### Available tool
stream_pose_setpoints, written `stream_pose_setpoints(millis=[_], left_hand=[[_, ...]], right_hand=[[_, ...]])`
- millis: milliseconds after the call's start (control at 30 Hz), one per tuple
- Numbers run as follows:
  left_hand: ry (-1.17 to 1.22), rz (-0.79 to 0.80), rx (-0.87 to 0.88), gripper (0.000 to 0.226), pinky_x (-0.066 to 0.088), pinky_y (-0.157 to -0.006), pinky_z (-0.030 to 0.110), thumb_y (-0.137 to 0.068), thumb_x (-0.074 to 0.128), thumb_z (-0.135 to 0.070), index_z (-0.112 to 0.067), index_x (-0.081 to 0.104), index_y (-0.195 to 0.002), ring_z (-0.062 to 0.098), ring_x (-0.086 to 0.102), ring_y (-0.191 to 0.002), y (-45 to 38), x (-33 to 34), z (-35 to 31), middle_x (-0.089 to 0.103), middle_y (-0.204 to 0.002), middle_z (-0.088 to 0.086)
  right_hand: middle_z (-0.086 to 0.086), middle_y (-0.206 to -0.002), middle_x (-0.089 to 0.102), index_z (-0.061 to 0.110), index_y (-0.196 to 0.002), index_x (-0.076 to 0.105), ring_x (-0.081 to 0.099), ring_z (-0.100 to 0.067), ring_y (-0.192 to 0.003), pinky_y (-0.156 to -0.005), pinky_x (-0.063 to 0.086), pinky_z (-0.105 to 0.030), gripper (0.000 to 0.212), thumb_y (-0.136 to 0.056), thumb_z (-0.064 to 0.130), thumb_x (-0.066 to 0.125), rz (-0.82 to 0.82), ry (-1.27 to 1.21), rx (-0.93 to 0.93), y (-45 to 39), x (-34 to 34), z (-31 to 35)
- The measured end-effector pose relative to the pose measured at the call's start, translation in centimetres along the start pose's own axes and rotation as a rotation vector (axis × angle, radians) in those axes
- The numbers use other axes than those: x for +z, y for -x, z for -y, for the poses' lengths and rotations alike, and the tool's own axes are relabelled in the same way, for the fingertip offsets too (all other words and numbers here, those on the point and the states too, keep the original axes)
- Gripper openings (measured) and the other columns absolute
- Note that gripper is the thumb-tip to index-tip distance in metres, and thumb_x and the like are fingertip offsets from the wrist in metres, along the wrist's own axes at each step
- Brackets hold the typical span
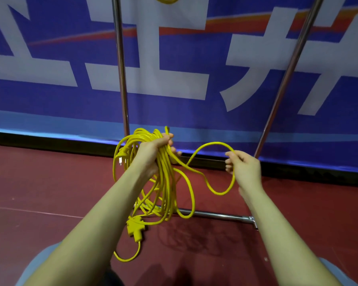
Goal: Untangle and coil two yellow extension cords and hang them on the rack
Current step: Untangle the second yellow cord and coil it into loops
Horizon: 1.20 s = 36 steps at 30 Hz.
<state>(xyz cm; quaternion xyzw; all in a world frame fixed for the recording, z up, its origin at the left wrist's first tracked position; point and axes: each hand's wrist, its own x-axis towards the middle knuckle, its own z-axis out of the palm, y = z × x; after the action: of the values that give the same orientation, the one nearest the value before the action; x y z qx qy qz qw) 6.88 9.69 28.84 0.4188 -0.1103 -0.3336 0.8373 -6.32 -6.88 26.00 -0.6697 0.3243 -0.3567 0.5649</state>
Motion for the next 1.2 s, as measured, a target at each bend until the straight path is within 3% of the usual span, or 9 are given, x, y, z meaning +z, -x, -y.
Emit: stream_pose_setpoints(millis=[67,167,267,433,800,1067,1200], left_hand=[[0.017,0.045,-0.011,0.014,0.051,-0.049,0.026,-0.096,0.042,-0.006,-0.004,0.055,-0.092,0.011,0.046,-0.041,0.2,0.1,-0.4,0.049,-0.056,-0.001],[0.009,0.107,-0.044,0.016,0.046,-0.046,0.021,-0.096,0.04,-0.008,-0.005,0.055,-0.092,0.008,0.041,-0.039,0.9,0.7,-0.6,0.047,-0.057,-0.003],[0.03,0.15,-0.07,0.018,0.045,-0.045,0.02,-0.098,0.038,-0.01,-0.006,0.055,-0.092,0.007,0.041,-0.039,1.4,1.4,-1.1,0.047,-0.057,-0.004],[0.071,0.167,-0.053,0.02,0.045,-0.045,0.018,-0.099,0.038,-0.012,-0.008,0.054,-0.089,0.006,0.042,-0.039,1.8,3.5,-3.4,0.048,-0.056,-0.005],[0.088,0.255,0.132,0.02,0.043,-0.043,0.016,-0.098,0.038,-0.009,-0.008,0.053,-0.086,0.006,0.044,-0.037,3.3,12.3,-13.3,0.05,-0.053,-0.004],[0.096,0.361,0.276,0.022,0.043,-0.044,0.015,-0.098,0.037,-0.008,-0.007,0.052,-0.082,0.004,0.044,-0.038,6.9,18.0,-20.9,0.049,-0.052,-0.004],[0.147,0.405,0.285,0.022,0.05,-0.051,0.017,-0.099,0.037,-0.01,-0.007,0.052,-0.083,0.006,0.053,-0.043,8.6,20.2,-23.7,0.052,-0.051,-0.003]], right_hand=[[-0.002,-0.059,0.041,0.004,-0.088,0.061,0.036,-0.003,-0.036,-0.035,0.036,-0.016,0.021,-0.098,0.008,0.044,0.012,-0.212,0.184,-0.4,-0.5,-0.2],[0.005,-0.046,0.029,0.002,-0.087,0.054,0.021,0.0,-0.029,-0.03,0.016,-0.013,0.028,-0.103,0.014,0.035,0.11,-0.344,0.356,-0.5,-0.5,-0.5],[0.01,-0.035,0.024,0.002,-0.085,0.051,0.019,0.0,-0.026,-0.027,0.014,-0.014,0.033,-0.105,0.018,0.03,0.156,-0.447,0.44,-0.5,-0.7,0.1],[0.006,-0.035,0.029,0.005,-0.079,0.05,0.026,-0.004,-0.025,-0.027,0.023,-0.014,0.037,-0.104,0.024,0.031,0.19,-0.717,0.558,-0.9,-2.0,3.0],[0.006,-0.034,0.027,0.008,-0.073,0.05,0.022,-0.005,-0.023,-0.024,0.018,-0.016,0.04,-0.104,0.025,0.031,0.343,-1.115,0.327,-1.2,-4.2,20.2],[0.002,-0.034,0.032,0.007,-0.067,0.044,0.025,-0.006,-0.022,-0.026,0.02,-0.014,0.044,-0.105,0.019,0.026,0.296,-1.459,0.1,-0.6,-7.1,32.2],[-0.002,-0.034,0.044,0.001,-0.075,0.051,0.04,-0.007,-0.024,-0.029,0.036,-0.015,0.037,-0.103,0.011,0.03,0.186,-1.313,0.123,-0.5,-7.2,33.1]])
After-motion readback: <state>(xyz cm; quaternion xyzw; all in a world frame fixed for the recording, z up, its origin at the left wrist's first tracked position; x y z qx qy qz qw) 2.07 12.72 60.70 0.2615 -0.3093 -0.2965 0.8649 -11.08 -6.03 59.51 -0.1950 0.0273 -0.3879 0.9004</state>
